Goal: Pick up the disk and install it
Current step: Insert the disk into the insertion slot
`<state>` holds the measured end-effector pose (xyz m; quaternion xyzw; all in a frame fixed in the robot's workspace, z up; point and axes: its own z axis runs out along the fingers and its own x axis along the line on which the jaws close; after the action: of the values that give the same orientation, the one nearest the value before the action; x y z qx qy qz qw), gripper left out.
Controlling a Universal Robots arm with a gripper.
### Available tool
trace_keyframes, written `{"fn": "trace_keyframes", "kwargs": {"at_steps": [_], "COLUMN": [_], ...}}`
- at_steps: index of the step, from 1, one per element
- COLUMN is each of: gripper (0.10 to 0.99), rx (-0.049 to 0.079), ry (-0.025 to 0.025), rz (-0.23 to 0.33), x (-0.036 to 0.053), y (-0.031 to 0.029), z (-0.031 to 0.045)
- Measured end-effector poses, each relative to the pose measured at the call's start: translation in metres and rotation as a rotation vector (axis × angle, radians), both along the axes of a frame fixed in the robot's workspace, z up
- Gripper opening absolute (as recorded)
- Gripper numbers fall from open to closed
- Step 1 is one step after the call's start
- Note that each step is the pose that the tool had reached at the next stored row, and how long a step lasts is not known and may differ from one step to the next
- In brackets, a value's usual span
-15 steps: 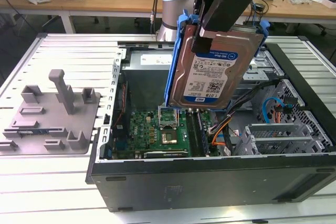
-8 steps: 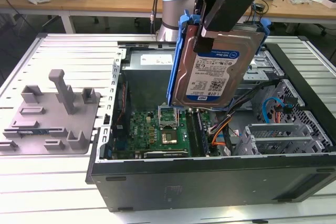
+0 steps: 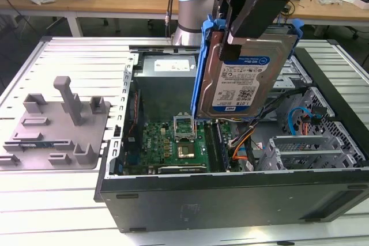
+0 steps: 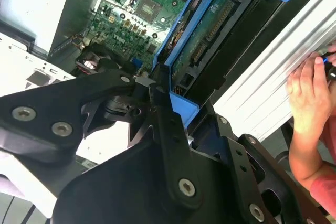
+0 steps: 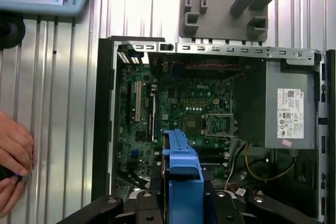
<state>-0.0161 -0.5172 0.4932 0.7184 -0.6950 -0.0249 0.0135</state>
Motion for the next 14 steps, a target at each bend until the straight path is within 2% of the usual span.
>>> {"fn": "trace_keyframes", "kwargs": {"at_steps": [2,7,9,11,14], "gripper": [0.369,0.369,0.369,0.369,0.369], "rx": [0.001,0.001,0.01,0.014,0.014], "ry": [-0.0084,-0.0085,-0.0085,-0.0086,-0.0087], "rz": [0.002,0.001,-0.001,-0.004,-0.042], "x": [-0.0003,-0.0005,-0.0004,-0.0004,-0.0004], "y": [-0.0018,-0.0022,-0.0026,-0.0032,-0.0034], "z": [-0.0004,-0.0003,-0.0003,-0.0005,-0.0012]}}
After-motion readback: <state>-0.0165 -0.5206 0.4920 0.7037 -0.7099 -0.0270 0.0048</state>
